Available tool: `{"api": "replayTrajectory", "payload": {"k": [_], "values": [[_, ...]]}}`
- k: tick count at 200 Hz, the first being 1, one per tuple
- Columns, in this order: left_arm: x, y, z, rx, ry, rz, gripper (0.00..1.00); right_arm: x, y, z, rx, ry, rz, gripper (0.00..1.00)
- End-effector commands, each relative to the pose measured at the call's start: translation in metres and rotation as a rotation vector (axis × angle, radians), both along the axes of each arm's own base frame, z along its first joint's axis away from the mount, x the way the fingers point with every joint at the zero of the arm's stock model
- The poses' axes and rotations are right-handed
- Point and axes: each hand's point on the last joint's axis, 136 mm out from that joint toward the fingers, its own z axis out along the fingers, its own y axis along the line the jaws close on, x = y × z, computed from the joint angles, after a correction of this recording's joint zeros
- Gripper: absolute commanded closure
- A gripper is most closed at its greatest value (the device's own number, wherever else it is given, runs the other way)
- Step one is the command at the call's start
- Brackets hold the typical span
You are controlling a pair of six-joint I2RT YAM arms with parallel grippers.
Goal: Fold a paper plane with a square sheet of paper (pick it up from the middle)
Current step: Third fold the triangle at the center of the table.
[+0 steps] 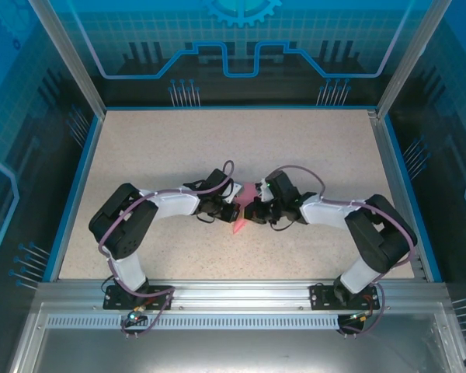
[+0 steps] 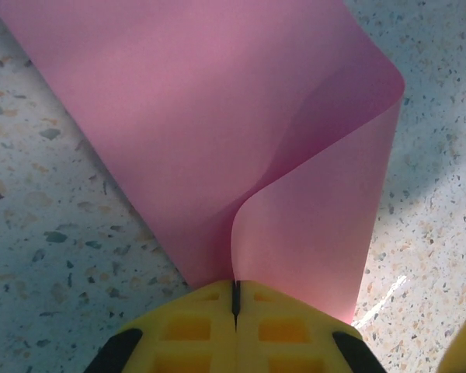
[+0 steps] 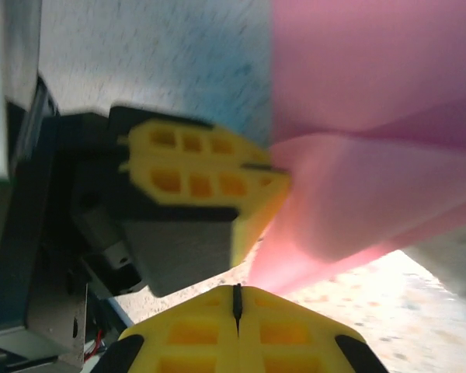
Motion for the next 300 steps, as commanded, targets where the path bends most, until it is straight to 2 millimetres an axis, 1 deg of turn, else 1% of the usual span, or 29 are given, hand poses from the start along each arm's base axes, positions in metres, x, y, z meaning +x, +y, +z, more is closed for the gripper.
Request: {"api": "replayTrajectory", "payload": {"k": [1, 11, 20, 27, 50, 66, 86, 117, 218, 231, 246, 271, 282, 300], "values": [[-0.005, 0.004, -0.012, 0.026, 0.040, -0.021, 1.00, -0.001, 0.022, -0.002, 0.060, -0.008, -0.031, 0.98], [-0.005, 0.004, -0.013, 0.026, 0.043, -0.019, 1.00, -0.004, 0.024, -0.008, 0.043, 0.000, -0.035, 0.99], [-0.004, 0.003, -0.013, 0.026, 0.041, -0.021, 1.00, -0.008, 0.022, -0.016, 0.023, 0.018, -0.046, 1.00], [-0.005, 0.003, -0.013, 0.025, 0.044, -0.020, 1.00, -0.006, 0.024, -0.014, 0.044, -0.001, -0.052, 1.00], [-0.005, 0.003, -0.014, 0.024, 0.046, -0.020, 1.00, -0.011, 0.020, -0.023, 0.031, 0.016, -0.060, 1.00], [-0.005, 0.003, -0.014, 0.026, 0.046, -0.022, 1.00, -0.012, 0.020, -0.026, 0.040, 0.022, -0.059, 1.00], [-0.005, 0.003, -0.015, 0.025, 0.049, -0.020, 1.00, -0.012, 0.024, -0.025, 0.051, 0.023, -0.051, 1.00], [-0.005, 0.003, -0.015, 0.024, 0.052, -0.021, 1.00, -0.010, 0.023, -0.030, 0.045, 0.029, -0.060, 1.00], [-0.006, 0.002, -0.017, 0.024, 0.060, -0.022, 1.00, -0.018, 0.015, -0.061, 0.018, 0.079, -0.081, 1.00], [-0.006, 0.003, -0.017, 0.025, 0.060, -0.021, 1.00, -0.018, 0.014, -0.058, 0.026, 0.078, -0.086, 1.00], [-0.007, 0.003, -0.018, 0.026, 0.060, -0.022, 1.00, -0.016, 0.012, -0.050, 0.032, 0.056, -0.089, 1.00], [-0.006, 0.003, -0.017, 0.025, 0.059, -0.020, 1.00, -0.017, 0.020, -0.031, 0.070, 0.022, -0.058, 0.99], [-0.006, 0.003, -0.017, 0.023, 0.059, -0.021, 1.00, -0.019, 0.024, -0.028, 0.083, 0.021, -0.053, 0.99], [-0.005, 0.002, -0.016, 0.022, 0.056, -0.021, 1.00, -0.022, 0.025, -0.030, 0.087, 0.026, -0.051, 0.99]]}}
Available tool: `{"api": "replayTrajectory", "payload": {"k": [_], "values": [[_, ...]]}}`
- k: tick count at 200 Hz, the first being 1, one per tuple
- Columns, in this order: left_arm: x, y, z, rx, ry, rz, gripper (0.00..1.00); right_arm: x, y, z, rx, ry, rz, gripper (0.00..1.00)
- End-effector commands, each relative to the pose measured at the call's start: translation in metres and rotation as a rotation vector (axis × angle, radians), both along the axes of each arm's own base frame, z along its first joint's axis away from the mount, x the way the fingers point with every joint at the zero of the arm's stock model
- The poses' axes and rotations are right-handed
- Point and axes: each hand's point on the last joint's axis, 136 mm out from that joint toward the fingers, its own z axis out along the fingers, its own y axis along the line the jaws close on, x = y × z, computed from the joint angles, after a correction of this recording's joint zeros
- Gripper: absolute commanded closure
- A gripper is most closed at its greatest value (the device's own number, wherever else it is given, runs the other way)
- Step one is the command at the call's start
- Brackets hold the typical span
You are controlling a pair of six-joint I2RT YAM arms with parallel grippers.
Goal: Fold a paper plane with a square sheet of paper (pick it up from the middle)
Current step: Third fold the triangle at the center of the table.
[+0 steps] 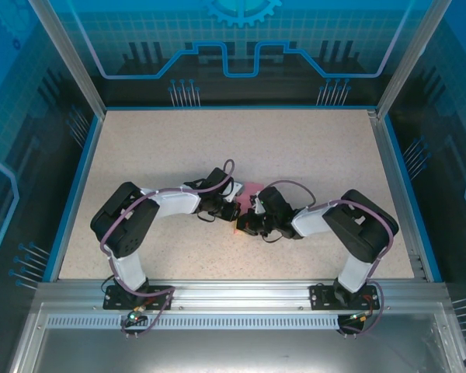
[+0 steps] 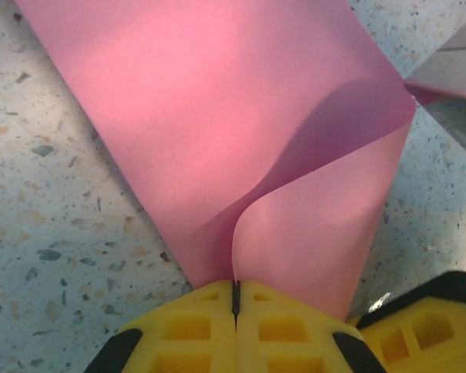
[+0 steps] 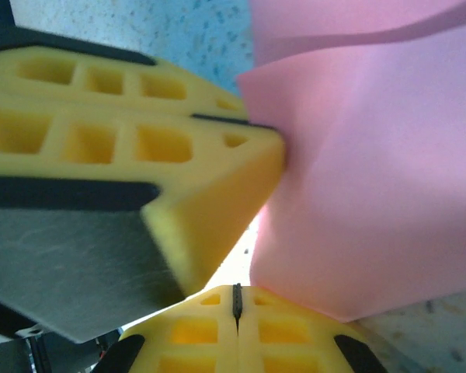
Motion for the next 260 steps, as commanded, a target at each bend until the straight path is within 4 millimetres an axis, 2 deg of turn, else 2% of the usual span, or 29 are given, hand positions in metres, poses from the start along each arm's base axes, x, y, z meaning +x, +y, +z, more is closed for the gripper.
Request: {"api": "replayTrajectory", "payload": {"k": [1, 12, 79, 103, 134, 159, 218, 260], "values": [[-0.008, 0.005, -0.016, 0.035, 0.047, -0.015, 1.00, -0.007, 0.005, 0.004, 0.018, -0.009, 0.013, 0.99], [-0.008, 0.005, -0.016, 0.034, 0.048, -0.016, 1.00, -0.007, 0.007, 0.005, 0.024, -0.012, 0.011, 0.99], [-0.008, 0.005, -0.016, 0.031, 0.048, -0.014, 1.00, -0.014, -0.007, -0.035, -0.103, 0.077, -0.014, 1.00], [-0.009, 0.005, -0.016, 0.035, 0.048, -0.016, 1.00, -0.011, -0.007, -0.024, -0.087, 0.056, -0.015, 1.00], [-0.008, 0.005, -0.016, 0.034, 0.047, -0.015, 1.00, 0.004, -0.016, 0.008, -0.037, -0.015, -0.035, 1.00], [-0.008, 0.004, -0.015, 0.032, 0.046, -0.018, 1.00, 0.013, -0.021, 0.017, -0.016, -0.028, -0.039, 1.00], [-0.008, 0.005, -0.015, 0.036, 0.048, -0.018, 1.00, 0.027, -0.025, 0.000, -0.028, 0.005, -0.060, 1.00], [-0.008, 0.007, -0.016, 0.046, 0.049, -0.018, 1.00, 0.025, -0.038, -0.019, -0.106, 0.053, -0.081, 1.00]]}}
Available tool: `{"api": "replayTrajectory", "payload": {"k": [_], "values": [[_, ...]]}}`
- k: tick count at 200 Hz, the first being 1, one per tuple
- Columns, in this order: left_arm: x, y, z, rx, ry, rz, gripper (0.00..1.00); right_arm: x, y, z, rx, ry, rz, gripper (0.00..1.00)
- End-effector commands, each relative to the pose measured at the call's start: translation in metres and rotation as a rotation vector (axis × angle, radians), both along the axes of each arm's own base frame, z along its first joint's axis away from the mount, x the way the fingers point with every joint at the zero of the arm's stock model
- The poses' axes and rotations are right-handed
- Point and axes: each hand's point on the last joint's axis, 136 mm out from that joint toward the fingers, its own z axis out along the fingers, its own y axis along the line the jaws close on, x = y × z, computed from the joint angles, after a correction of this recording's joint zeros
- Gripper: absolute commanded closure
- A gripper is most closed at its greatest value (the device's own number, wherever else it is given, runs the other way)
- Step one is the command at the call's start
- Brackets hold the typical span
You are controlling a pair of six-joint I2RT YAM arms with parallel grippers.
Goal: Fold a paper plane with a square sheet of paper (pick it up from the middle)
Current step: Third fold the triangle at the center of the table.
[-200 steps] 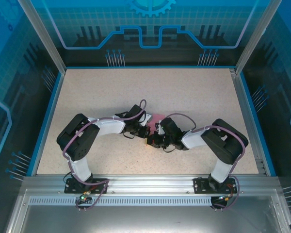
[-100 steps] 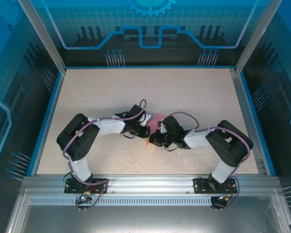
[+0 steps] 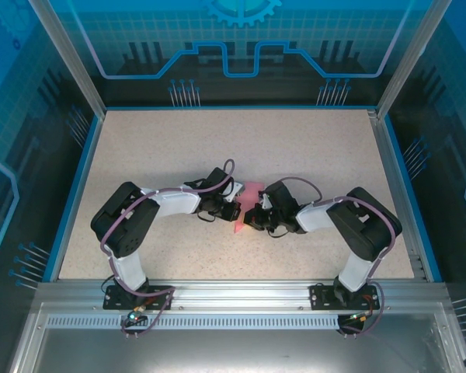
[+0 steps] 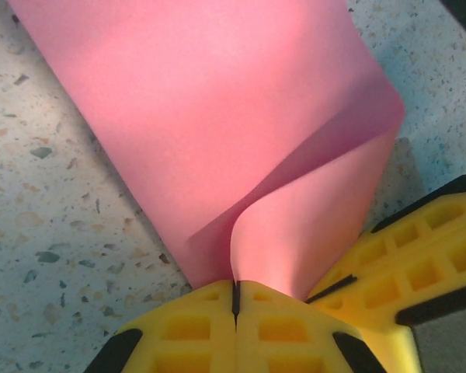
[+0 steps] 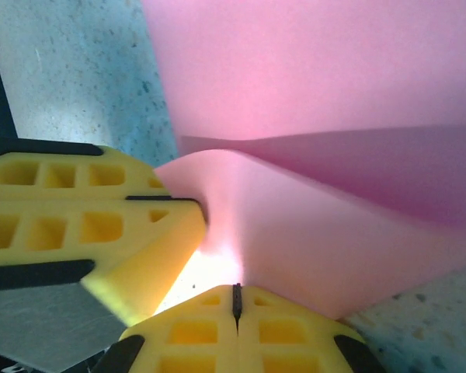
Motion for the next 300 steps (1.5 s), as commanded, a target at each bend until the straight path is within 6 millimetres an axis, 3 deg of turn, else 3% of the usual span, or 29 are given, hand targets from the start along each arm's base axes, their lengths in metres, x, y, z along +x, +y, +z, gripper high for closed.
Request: {"api": "replayTrajectory", "payload": {"k": [1, 55, 78, 142, 212, 271, 300], "values": [[-0.009, 0.006, -0.016, 0.045, 0.048, -0.019, 1.00, 0.002, -0.010, -0.010, -0.056, 0.033, -0.005, 1.00], [-0.007, 0.008, -0.016, 0.055, 0.044, -0.013, 1.00, 0.015, -0.006, 0.030, 0.037, -0.048, 0.018, 0.99], [-0.005, 0.006, -0.014, 0.049, 0.040, -0.011, 1.00, 0.024, -0.008, 0.037, 0.052, -0.071, 0.032, 0.99], [-0.002, 0.008, -0.010, 0.054, 0.026, -0.002, 1.00, 0.035, -0.024, 0.012, 0.003, -0.018, 0.004, 0.99], [0.006, 0.004, 0.007, 0.027, -0.028, -0.003, 1.00, 0.037, -0.027, 0.005, -0.030, -0.003, 0.021, 0.99], [0.009, 0.014, -0.004, 0.082, -0.039, 0.019, 1.00, 0.031, -0.040, -0.021, -0.125, 0.054, 0.015, 1.00], [0.005, 0.018, -0.018, 0.109, -0.011, 0.020, 1.00, 0.036, -0.036, -0.013, -0.093, 0.044, 0.024, 1.00]]}}
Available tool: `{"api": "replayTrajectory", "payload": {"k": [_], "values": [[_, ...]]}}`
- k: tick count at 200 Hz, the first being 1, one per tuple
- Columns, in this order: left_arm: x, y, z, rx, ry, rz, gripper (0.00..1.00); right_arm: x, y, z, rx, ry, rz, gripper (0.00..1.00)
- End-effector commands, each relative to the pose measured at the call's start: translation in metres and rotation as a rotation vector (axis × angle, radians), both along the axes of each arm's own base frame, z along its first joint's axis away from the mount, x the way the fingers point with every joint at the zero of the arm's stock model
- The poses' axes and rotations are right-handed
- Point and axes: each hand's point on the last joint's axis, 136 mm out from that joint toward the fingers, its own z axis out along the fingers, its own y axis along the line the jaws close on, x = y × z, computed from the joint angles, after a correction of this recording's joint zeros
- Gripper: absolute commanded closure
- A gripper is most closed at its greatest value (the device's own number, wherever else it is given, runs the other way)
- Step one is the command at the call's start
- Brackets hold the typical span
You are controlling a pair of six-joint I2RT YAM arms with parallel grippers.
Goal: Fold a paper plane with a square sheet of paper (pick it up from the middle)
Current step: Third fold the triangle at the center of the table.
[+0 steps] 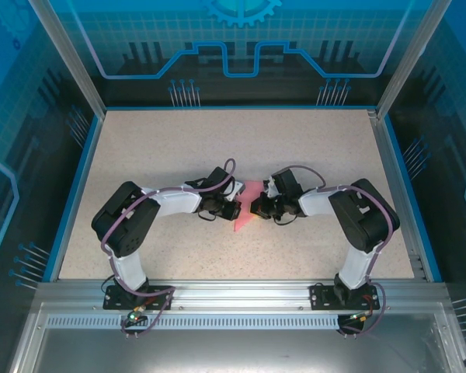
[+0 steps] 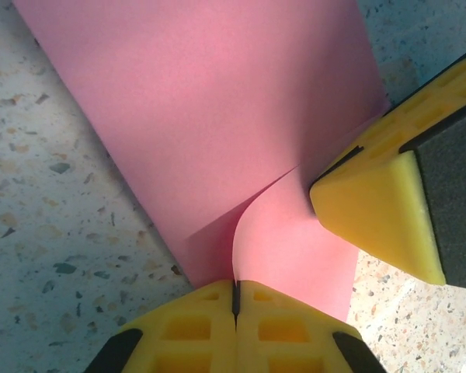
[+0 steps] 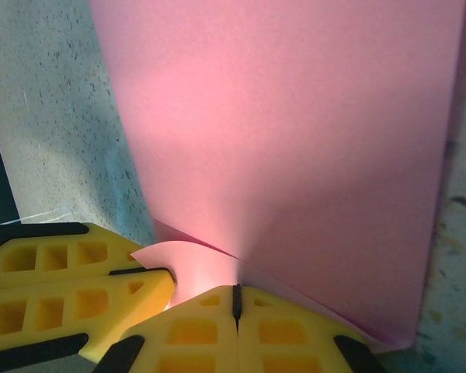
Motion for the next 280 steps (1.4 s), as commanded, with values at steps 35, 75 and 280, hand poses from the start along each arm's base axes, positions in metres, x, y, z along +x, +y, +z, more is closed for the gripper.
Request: {"api": "replayTrajectory", "payload": {"k": [35, 75, 280], "values": [[-0.005, 0.020, -0.024, 0.094, 0.023, 0.014, 1.00, 0.015, -0.013, 0.019, 0.033, -0.028, -0.017, 0.98], [-0.004, 0.019, -0.023, 0.092, 0.022, 0.011, 1.00, 0.020, -0.015, 0.021, 0.049, -0.035, 0.003, 0.98], [-0.005, 0.018, -0.024, 0.096, 0.038, 0.007, 1.00, 0.025, -0.041, -0.020, -0.022, 0.048, -0.049, 1.00]]}}
